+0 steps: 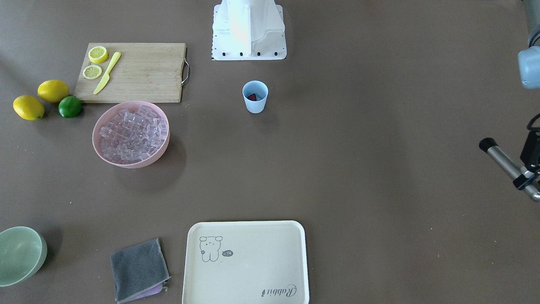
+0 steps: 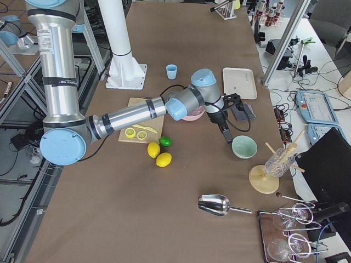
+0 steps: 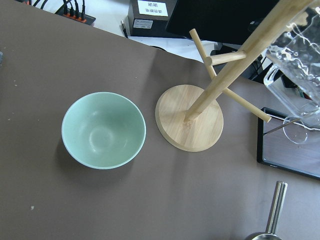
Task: Mash ice and strawberries in cup
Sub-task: 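Carry the silver pestle with the left gripper over the blue cup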
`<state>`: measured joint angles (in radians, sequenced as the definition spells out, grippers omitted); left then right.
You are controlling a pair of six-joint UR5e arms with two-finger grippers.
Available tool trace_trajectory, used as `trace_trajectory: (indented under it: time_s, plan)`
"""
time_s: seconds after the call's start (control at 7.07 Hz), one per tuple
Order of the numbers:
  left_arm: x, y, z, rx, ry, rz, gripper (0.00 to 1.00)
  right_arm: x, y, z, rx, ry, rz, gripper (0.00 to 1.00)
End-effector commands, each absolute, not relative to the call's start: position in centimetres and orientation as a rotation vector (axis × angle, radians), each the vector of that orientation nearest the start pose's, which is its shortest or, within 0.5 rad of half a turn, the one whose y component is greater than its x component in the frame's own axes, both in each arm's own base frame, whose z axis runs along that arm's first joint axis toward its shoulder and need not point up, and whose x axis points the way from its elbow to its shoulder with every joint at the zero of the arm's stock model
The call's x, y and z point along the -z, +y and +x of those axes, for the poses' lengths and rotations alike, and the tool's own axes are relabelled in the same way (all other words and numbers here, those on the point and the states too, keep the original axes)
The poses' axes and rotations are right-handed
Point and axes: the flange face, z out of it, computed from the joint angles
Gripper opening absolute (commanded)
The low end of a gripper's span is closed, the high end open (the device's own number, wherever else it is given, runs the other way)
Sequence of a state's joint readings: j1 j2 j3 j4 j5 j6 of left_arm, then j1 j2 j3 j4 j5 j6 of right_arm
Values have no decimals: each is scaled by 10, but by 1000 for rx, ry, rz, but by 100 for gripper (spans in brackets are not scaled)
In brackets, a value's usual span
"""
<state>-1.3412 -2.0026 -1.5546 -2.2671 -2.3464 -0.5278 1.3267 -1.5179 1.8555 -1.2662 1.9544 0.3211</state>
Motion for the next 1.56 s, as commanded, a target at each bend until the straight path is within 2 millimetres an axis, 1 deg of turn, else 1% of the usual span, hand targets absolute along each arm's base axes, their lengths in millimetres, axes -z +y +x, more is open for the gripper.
trace_trajectory:
  time_s: [0.0, 0.14, 0.28, 0.42, 0.57, 0.71, 0.85, 0.99, 1.13, 1.27, 1.41]
  plan:
    - [-286, -614, 154, -220, 1140, 935, 0, -475, -538, -26, 18, -505, 509, 100]
    - [-268, -596, 188, -241, 1220, 1022, 0, -478, -537, -24, 13, -501, 501, 100]
    - [-243, -578, 219, -251, 1328, 1078, 0, -483, -539, -22, 3, -476, 498, 100]
    - [-233, -558, 247, -283, 1409, 1119, 0, -484, -539, -21, -4, -457, 500, 100]
    - [-227, -533, 274, -328, 1505, 1145, 0, -489, -536, -15, -13, -451, 496, 100]
    - [-224, -503, 301, -373, 1632, 1138, 0, -488, -534, -11, -20, -451, 501, 100]
    - [-222, -482, 321, -416, 1700, 1137, 0, -488, -536, -7, -22, -452, 498, 100]
    - [-221, -456, 342, -447, 1799, 1100, 0, -493, -531, 5, -40, -467, 486, 100]
    - [-218, -437, 356, -462, 1876, 1058, 0, -493, -532, 5, -41, -465, 486, 100]
    - [-218, -429, 362, -482, 1913, 1072, 0, -485, -534, 5, -40, -468, 508, 100]
    - [-201, -420, 370, -462, 1965, 1146, 0, -481, -534, 5, -37, -466, 518, 100]
